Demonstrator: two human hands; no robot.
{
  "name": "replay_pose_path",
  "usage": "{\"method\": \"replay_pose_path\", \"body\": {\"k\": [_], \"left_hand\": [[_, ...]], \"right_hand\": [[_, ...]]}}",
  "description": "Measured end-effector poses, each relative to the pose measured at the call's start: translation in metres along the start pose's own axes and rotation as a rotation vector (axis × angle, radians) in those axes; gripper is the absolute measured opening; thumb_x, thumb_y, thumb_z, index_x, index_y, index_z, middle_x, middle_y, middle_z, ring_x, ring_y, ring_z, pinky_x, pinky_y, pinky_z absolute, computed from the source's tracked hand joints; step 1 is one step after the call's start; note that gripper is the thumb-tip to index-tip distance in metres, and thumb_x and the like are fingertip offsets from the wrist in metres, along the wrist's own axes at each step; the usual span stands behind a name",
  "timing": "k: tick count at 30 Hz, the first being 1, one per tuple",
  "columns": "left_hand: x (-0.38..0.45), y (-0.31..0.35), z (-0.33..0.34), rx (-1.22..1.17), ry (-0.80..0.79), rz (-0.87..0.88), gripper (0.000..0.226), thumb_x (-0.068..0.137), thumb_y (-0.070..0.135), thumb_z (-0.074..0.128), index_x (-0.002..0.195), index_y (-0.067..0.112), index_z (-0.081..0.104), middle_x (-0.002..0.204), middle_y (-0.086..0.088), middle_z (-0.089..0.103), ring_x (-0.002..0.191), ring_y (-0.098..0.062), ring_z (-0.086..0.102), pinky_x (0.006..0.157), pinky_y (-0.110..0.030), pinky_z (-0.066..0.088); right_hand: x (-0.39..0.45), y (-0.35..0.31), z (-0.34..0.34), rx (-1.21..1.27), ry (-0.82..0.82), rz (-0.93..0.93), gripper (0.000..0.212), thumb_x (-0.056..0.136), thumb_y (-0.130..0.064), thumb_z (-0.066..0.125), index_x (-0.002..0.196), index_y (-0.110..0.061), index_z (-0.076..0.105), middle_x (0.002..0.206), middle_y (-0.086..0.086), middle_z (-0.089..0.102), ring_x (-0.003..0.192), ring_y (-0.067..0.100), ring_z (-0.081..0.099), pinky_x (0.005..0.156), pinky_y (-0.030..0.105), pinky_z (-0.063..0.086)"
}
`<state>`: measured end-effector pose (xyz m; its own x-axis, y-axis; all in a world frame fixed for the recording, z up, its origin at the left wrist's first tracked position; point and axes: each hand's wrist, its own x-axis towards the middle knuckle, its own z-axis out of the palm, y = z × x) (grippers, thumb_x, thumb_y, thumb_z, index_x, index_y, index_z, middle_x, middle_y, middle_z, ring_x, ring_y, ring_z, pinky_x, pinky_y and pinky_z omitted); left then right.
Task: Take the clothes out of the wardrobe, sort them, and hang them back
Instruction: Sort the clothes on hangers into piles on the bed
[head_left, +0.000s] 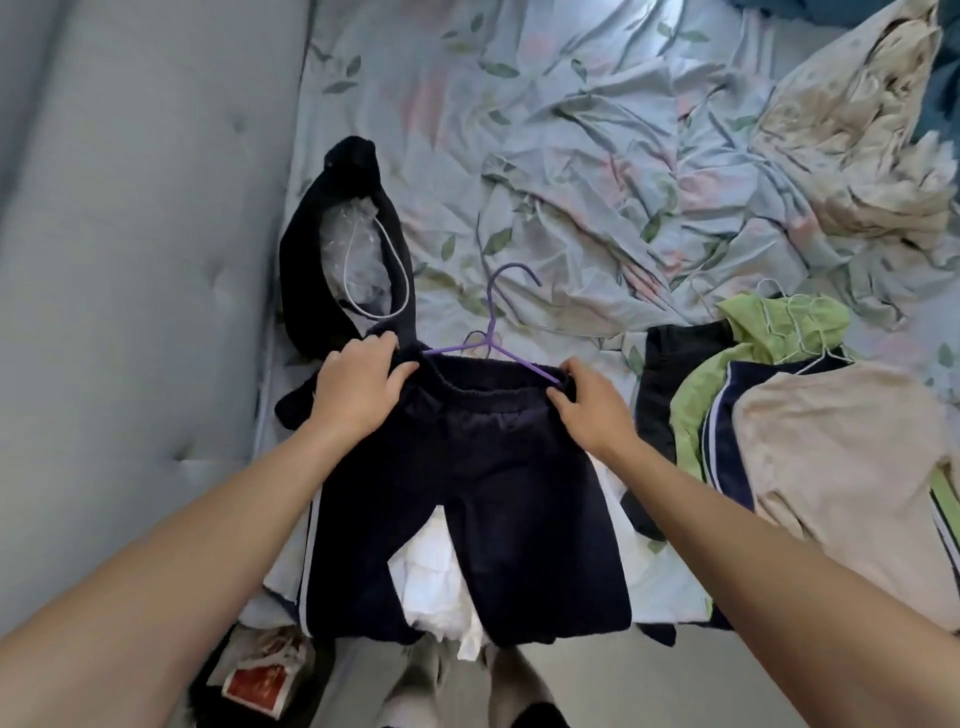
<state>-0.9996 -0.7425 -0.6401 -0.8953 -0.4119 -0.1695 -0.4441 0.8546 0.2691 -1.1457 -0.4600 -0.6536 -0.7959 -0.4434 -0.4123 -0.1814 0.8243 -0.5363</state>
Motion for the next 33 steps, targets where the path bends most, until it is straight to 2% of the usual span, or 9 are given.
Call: {"method": "replay_pose_path", "body": {"k": [3, 5, 7, 10, 14, 20, 23, 28, 33], "left_hand": [[0.012, -0.017, 0.071, 0.063, -0.002, 0.043, 0.027, 0.101, 0.035, 0.059, 0.115, 0.012, 0.058, 0.108, -0.011, 0.06, 0.099, -0.036, 0.059, 0.078, -0.051, 0.051], [0.007, -0.025, 0.102, 0.067, -0.009, 0.056, 0.037, 0.097, 0.029, 0.063, 0.13, 0.012, 0.058, 0.116, -0.012, 0.056, 0.105, -0.035, 0.055, 0.084, -0.051, 0.051], [-0.005, -0.026, 0.119, 0.05, -0.031, 0.096, 0.049, 0.093, 0.025, 0.066, 0.138, 0.012, 0.056, 0.124, -0.011, 0.053, 0.112, -0.034, 0.052, 0.091, -0.049, 0.048], [-0.025, -0.013, 0.126, 0.033, -0.076, 0.148, 0.054, 0.092, 0.025, 0.066, 0.143, 0.013, 0.054, 0.132, -0.009, 0.052, 0.119, -0.032, 0.051, 0.096, -0.047, 0.048], [-0.033, 0.027, 0.119, -0.017, -0.115, 0.171, 0.052, 0.096, 0.028, 0.062, 0.145, 0.014, 0.054, 0.135, -0.008, 0.053, 0.121, -0.03, 0.053, 0.098, -0.046, 0.049], [-0.015, 0.135, 0.134, -0.063, -0.123, 0.271, 0.05, 0.101, 0.032, 0.056, 0.148, 0.016, 0.051, 0.14, -0.005, 0.053, 0.128, -0.027, 0.049, 0.102, -0.045, 0.047], [-0.006, 0.202, 0.16, -0.073, -0.114, 0.308, 0.047, 0.101, 0.031, 0.055, 0.146, 0.016, 0.052, 0.138, -0.004, 0.055, 0.126, -0.027, 0.051, 0.096, -0.043, 0.048], [0.008, 0.326, 0.208, -0.096, -0.087, 0.342, 0.044, 0.101, 0.03, 0.055, 0.143, 0.016, 0.055, 0.134, -0.002, 0.059, 0.122, -0.025, 0.054, 0.091, -0.041, 0.051], [0.028, 0.454, 0.25, -0.085, -0.092, 0.348, 0.044, 0.1, 0.033, 0.052, 0.14, 0.014, 0.056, 0.13, -0.005, 0.06, 0.12, -0.029, 0.054, 0.093, -0.044, 0.051]], "right_hand": [[0.035, 0.038, 0.047, -0.07, 0.033, -0.002, 0.023, 0.098, -0.027, 0.063, 0.119, -0.02, 0.057, 0.116, 0.005, 0.065, 0.108, 0.03, 0.06, 0.089, 0.046, 0.05], [0.038, 0.058, 0.07, -0.177, 0.069, -0.024, 0.043, 0.097, -0.025, 0.063, 0.137, -0.015, 0.053, 0.131, 0.01, 0.059, 0.121, 0.035, 0.053, 0.1, 0.052, 0.047], [0.026, 0.07, 0.08, -0.209, 0.1, -0.025, 0.054, 0.095, -0.024, 0.063, 0.145, -0.012, 0.046, 0.138, 0.012, 0.054, 0.125, 0.035, 0.048, 0.105, 0.052, 0.044], [-0.007, 0.083, 0.078, -0.189, 0.142, -0.01, 0.06, 0.094, -0.021, 0.063, 0.15, -0.011, 0.041, 0.146, 0.011, 0.05, 0.132, 0.032, 0.046, 0.112, 0.048, 0.042], [-0.044, 0.098, 0.056, -0.156, 0.118, 0.003, 0.057, 0.094, -0.022, 0.061, 0.148, -0.019, 0.042, 0.147, 0.002, 0.049, 0.135, 0.026, 0.044, 0.108, 0.043, 0.043], [-0.056, 0.158, 0.007, -0.245, 0.128, -0.015, 0.061, 0.095, -0.021, 0.059, 0.153, -0.015, 0.04, 0.156, 0.006, 0.044, 0.142, 0.027, 0.04, 0.118, 0.043, 0.037], [-0.053, 0.208, -0.022, -0.257, 0.166, 0.02, 0.059, 0.097, -0.023, 0.058, 0.153, -0.014, 0.042, 0.157, 0.006, 0.044, 0.144, 0.025, 0.039, 0.116, 0.046, 0.039], [-0.036, 0.316, -0.092, -0.237, 0.244, 0.033, 0.061, 0.095, -0.021, 0.059, 0.153, -0.016, 0.043, 0.157, 0.005, 0.045, 0.138, 0.028, 0.043, 0.111, 0.046, 0.041], [-0.018, 0.439, -0.174, -0.288, 0.196, 0.074, 0.062, 0.093, -0.023, 0.057, 0.152, -0.017, 0.041, 0.159, 0.005, 0.041, 0.141, 0.027, 0.039, 0.113, 0.049, 0.041]]}}
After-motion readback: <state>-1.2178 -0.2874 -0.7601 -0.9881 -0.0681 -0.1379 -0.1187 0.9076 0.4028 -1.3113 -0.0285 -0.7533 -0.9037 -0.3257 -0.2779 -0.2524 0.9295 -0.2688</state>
